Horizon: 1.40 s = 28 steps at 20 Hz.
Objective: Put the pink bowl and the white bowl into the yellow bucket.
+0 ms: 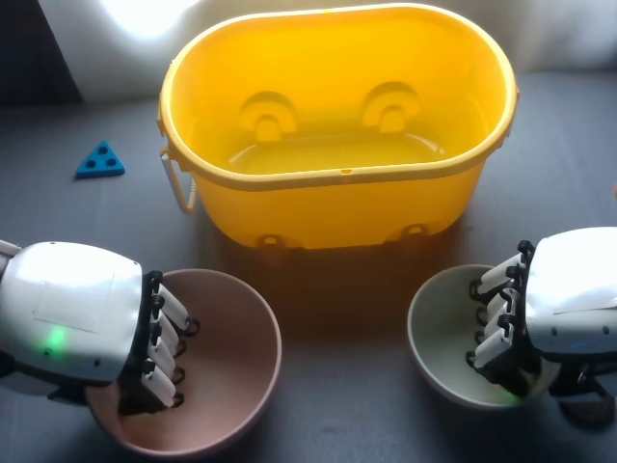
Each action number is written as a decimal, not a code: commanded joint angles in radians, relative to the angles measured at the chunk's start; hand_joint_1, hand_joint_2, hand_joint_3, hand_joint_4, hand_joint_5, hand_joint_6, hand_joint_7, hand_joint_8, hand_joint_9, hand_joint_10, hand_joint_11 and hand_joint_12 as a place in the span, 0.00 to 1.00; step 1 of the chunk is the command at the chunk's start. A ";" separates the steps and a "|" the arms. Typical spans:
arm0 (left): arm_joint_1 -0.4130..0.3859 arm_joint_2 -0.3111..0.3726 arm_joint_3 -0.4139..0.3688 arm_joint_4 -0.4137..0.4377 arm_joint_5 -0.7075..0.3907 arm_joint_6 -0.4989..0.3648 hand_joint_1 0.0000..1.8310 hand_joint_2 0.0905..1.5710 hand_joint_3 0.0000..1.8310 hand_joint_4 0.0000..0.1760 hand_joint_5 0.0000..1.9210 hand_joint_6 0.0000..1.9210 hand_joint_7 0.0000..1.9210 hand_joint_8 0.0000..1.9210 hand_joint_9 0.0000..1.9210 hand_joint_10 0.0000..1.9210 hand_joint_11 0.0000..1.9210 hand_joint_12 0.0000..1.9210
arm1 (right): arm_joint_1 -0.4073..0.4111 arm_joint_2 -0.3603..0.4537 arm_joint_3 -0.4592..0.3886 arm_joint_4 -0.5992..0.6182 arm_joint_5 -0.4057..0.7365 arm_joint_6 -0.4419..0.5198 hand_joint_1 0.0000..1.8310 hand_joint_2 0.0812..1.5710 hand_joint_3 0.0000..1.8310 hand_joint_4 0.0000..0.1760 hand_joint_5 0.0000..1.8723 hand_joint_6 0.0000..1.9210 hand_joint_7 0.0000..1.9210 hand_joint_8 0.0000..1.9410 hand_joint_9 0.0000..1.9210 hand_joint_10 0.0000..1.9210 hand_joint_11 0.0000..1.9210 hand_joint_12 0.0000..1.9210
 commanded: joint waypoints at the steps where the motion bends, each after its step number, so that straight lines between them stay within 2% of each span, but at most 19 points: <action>1: 0.002 0.009 -0.004 -0.038 -0.040 0.005 0.75 0.70 0.00 0.00 0.43 0.59 0.53 0.49 0.46 0.60 0.37 0.54 | 0.003 0.008 -0.001 0.016 0.042 -0.001 0.75 0.70 0.00 0.00 0.48 0.53 0.50 0.56 0.47 0.62 0.33 0.70; 3: 0.002 0.010 -0.005 -0.038 -0.041 0.006 0.75 0.70 0.00 0.00 0.43 0.60 0.54 0.49 0.46 0.60 0.36 0.54 | 0.003 0.008 -0.001 0.016 0.048 -0.001 0.75 0.69 0.00 0.00 0.52 0.49 0.53 0.50 0.47 0.61 0.35 0.69; 4: 0.002 0.010 -0.005 -0.038 -0.041 0.006 0.75 0.71 0.00 0.00 0.41 0.64 0.52 0.50 0.46 0.60 0.35 0.53 | 0.003 0.008 -0.001 0.016 0.051 -0.001 0.75 0.69 0.00 0.00 0.50 0.51 0.52 0.51 0.47 0.62 0.35 0.68; 5: 0.001 0.011 -0.006 -0.038 -0.042 0.006 0.75 0.71 0.00 0.00 0.41 0.66 0.51 0.50 0.45 0.61 0.34 0.54 | 0.003 0.009 -0.001 0.016 0.060 -0.001 0.75 0.69 0.00 0.00 0.51 0.48 0.52 0.52 0.47 0.63 0.36 0.69; 8: -0.009 0.017 -0.013 -0.039 -0.048 0.006 0.75 0.71 0.00 0.00 0.42 0.66 0.52 0.49 0.45 0.60 0.34 0.53 | 0.006 0.017 0.000 0.016 0.107 0.003 0.75 0.70 0.00 0.00 0.48 0.52 0.51 0.54 0.47 0.63 0.36 0.68; 12: -0.027 0.027 -0.020 -0.041 -0.062 -0.004 0.75 0.71 0.00 0.00 0.41 0.64 0.52 0.50 0.46 0.61 0.34 0.54 | 0.032 0.044 0.008 0.016 0.179 0.012 0.75 0.70 0.00 0.00 0.48 0.51 0.50 0.56 0.46 0.65 0.34 0.71; 14: -0.037 0.034 -0.021 -0.046 -0.073 -0.021 0.75 0.71 0.00 0.00 0.42 0.64 0.52 0.50 0.45 0.61 0.33 0.55 | 0.044 0.062 0.010 0.016 0.215 0.014 0.74 0.72 0.00 0.00 0.44 0.58 0.48 0.60 0.42 0.69 0.31 0.73; 16: -0.058 0.045 -0.022 -0.050 -0.095 -0.044 0.75 0.71 0.00 0.00 0.42 0.65 0.53 0.50 0.45 0.60 0.34 0.55 | 0.051 0.082 0.012 0.016 0.258 0.014 0.75 0.70 0.00 0.00 0.48 0.52 0.52 0.54 0.46 0.62 0.35 0.69; 17: -0.071 0.050 -0.023 -0.051 -0.107 -0.059 0.74 0.72 0.00 0.00 0.41 0.66 0.51 0.52 0.43 0.63 0.33 0.54 | 0.055 0.089 0.013 0.016 0.271 0.014 0.75 0.70 0.00 0.00 0.48 0.50 0.51 0.55 0.46 0.64 0.35 0.69; 18: -0.084 0.056 -0.023 -0.052 -0.121 -0.075 0.75 0.71 0.00 0.00 0.41 0.65 0.53 0.50 0.44 0.62 0.34 0.54 | 0.058 0.098 0.013 0.016 0.281 0.019 0.75 0.70 0.00 0.00 0.49 0.49 0.51 0.56 0.46 0.64 0.35 0.70; 19: -0.097 0.063 -0.023 -0.052 -0.142 -0.089 0.75 0.71 0.00 0.00 0.41 0.66 0.52 0.51 0.44 0.61 0.35 0.52 | 0.064 0.109 0.014 0.016 0.295 0.026 0.75 0.72 0.00 0.00 0.45 0.55 0.48 0.60 0.44 0.66 0.33 0.71; 22: -0.118 0.080 -0.021 -0.052 -0.193 -0.123 0.74 0.72 0.00 0.00 0.42 0.68 0.50 0.52 0.44 0.61 0.35 0.52 | 0.076 0.133 0.014 0.016 0.319 0.039 0.75 0.71 0.00 0.00 0.47 0.55 0.50 0.55 0.45 0.64 0.34 0.70; 24: -0.131 0.087 -0.014 -0.055 -0.219 -0.156 0.75 0.70 0.00 0.00 0.44 0.64 0.53 0.46 0.46 0.59 0.35 0.53 | 0.083 0.146 0.016 0.016 0.331 0.046 0.75 0.69 0.00 0.00 0.50 0.50 0.53 0.52 0.47 0.61 0.35 0.69; 28: -0.144 0.102 0.000 -0.099 -0.261 -0.214 0.74 0.71 0.00 0.00 0.42 0.68 0.51 0.50 0.44 0.61 0.34 0.52 | 0.111 0.153 0.051 0.015 0.368 0.095 0.75 0.70 0.00 0.00 0.49 0.53 0.53 0.52 0.45 0.62 0.32 0.69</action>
